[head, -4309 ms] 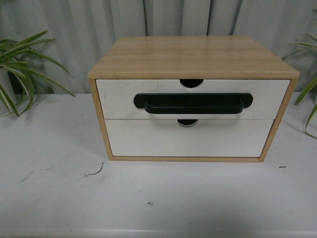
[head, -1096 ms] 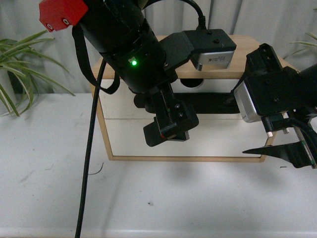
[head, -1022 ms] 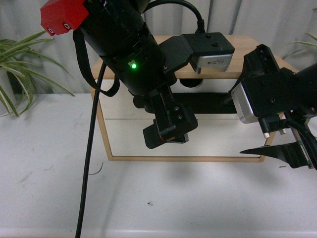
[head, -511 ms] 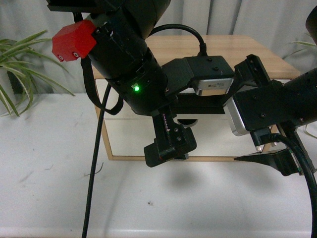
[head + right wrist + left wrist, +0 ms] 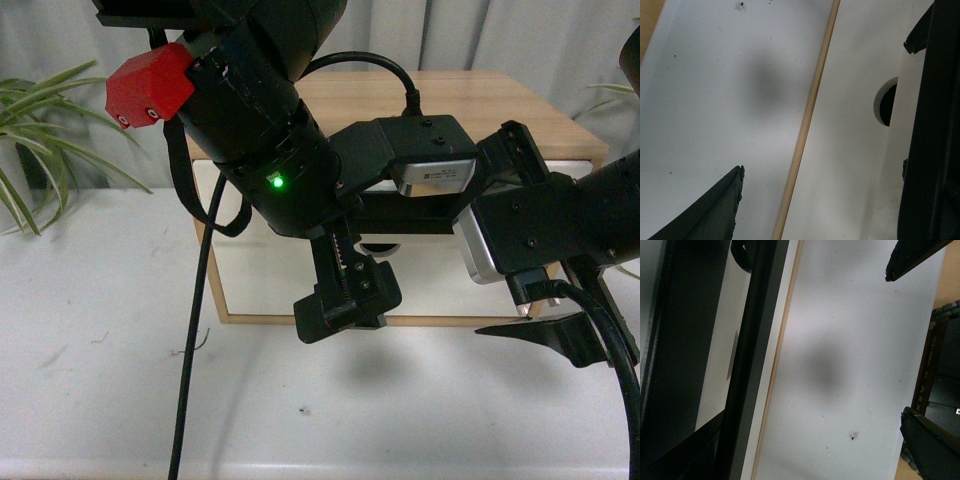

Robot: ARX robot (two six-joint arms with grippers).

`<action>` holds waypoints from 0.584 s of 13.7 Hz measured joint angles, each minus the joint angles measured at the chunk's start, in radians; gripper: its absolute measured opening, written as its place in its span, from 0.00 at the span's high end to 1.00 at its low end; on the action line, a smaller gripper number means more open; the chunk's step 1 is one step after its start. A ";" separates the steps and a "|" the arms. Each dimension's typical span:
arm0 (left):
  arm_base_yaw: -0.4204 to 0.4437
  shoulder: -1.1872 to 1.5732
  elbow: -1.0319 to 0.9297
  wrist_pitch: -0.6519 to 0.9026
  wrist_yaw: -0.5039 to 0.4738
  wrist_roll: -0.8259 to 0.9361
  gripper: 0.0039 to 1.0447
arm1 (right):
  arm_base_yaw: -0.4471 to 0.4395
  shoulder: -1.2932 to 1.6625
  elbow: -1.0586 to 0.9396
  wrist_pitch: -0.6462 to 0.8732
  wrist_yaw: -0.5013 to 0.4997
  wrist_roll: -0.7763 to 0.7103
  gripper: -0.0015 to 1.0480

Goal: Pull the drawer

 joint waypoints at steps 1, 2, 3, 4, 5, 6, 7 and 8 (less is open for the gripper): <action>-0.002 -0.003 -0.005 0.004 -0.002 0.000 0.06 | 0.000 -0.002 0.000 -0.006 0.003 0.000 0.06; -0.002 -0.008 -0.016 0.010 -0.002 0.000 0.06 | 0.000 -0.009 -0.005 -0.011 0.011 0.002 0.06; -0.002 -0.018 -0.029 0.014 0.005 -0.001 0.06 | 0.000 -0.019 -0.020 -0.009 0.019 0.003 0.06; -0.002 -0.027 -0.040 0.016 0.008 -0.001 0.06 | 0.000 -0.030 -0.034 -0.007 0.023 0.004 0.06; -0.003 -0.035 -0.053 0.019 0.008 -0.001 0.06 | 0.000 -0.041 -0.057 0.011 0.029 0.004 0.06; -0.006 -0.045 -0.067 0.022 0.008 -0.001 0.06 | 0.000 -0.055 -0.076 0.016 0.032 0.004 0.06; -0.008 -0.059 -0.084 0.027 0.018 -0.005 0.06 | 0.000 -0.075 -0.100 0.021 0.035 0.006 0.06; -0.008 -0.071 -0.099 0.030 0.027 -0.008 0.06 | 0.000 -0.092 -0.126 0.040 0.039 0.006 0.06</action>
